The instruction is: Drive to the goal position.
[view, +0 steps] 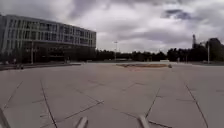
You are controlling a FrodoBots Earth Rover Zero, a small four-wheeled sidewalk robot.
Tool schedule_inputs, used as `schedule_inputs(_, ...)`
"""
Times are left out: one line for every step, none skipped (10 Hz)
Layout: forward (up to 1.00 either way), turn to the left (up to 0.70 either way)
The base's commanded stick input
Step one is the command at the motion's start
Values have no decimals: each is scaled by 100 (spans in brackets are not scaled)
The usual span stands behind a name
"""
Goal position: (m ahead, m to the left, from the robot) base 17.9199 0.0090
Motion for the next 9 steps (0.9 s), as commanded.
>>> schedule_inputs(70, 1)
schedule_inputs(70, 1)
schedule_inputs(70, 1)
schedule_inputs(70, 1)
schedule_inputs(70, 1)
schedule_inputs(70, 1)
schedule_inputs(70, 1)
schedule_inputs(70, 1)
schedule_inputs(70, 1)
